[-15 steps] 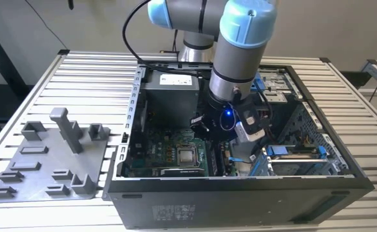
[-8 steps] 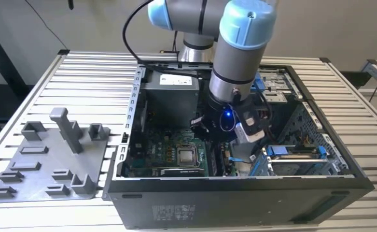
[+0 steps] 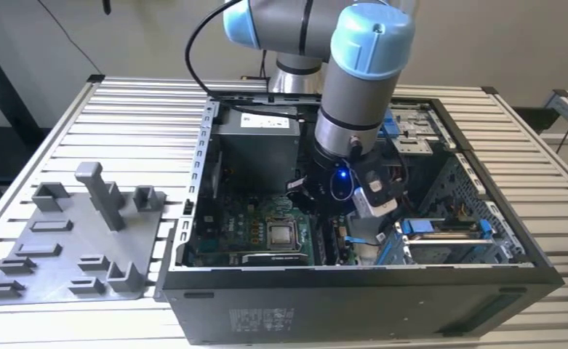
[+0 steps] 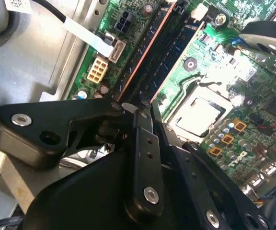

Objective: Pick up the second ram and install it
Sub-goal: 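Insert the second ram into the second slot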

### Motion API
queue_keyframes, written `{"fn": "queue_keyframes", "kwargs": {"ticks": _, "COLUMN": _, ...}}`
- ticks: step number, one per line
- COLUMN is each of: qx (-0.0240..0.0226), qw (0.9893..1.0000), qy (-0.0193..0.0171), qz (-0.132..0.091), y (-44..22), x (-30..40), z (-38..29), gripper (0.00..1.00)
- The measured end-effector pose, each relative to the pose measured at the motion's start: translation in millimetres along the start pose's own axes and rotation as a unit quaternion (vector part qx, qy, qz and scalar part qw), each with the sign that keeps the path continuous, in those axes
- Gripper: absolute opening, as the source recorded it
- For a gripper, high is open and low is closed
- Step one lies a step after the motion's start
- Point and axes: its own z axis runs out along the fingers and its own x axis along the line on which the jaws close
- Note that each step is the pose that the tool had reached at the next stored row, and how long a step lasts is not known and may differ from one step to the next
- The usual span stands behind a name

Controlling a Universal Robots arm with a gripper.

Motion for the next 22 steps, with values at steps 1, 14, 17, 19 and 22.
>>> {"fn": "queue_keyframes", "kwargs": {"ticks": 1, "qx": 0.0, "qw": 1.0, "qy": 0.0001, "qz": 0.0, "y": 0.0, "x": 0.0, "z": 0.0, "gripper": 0.14}}
{"fn": "queue_keyframes", "kwargs": {"ticks": 14, "qx": 0.0001, "qw": 1.0, "qy": 0.0009, "qz": 0.0, "y": 0.0, "x": 0.1, "z": 0.0, "gripper": 0.16}}
{"fn": "queue_keyframes", "kwargs": {"ticks": 17, "qx": 0.0002, "qw": 1.0, "qy": 0.0007, "qz": 0.001, "y": 0.0, "x": 0.0, "z": -0.1, "gripper": 0.22}}
{"fn": "queue_keyframes", "kwargs": {"ticks": 19, "qx": 0.0001, "qw": 1.0, "qy": 0.001, "qz": 0.008, "y": -0.2, "x": 0.2, "z": -6.7, "gripper": 0.22}}
{"fn": "queue_keyframes", "kwargs": {"ticks": 22, "qx": 0.0, "qw": 1.0, "qy": 0.0009, "qz": 0.008, "y": -0.6, "x": 0.6, "z": -20.6, "gripper": 0.22}}
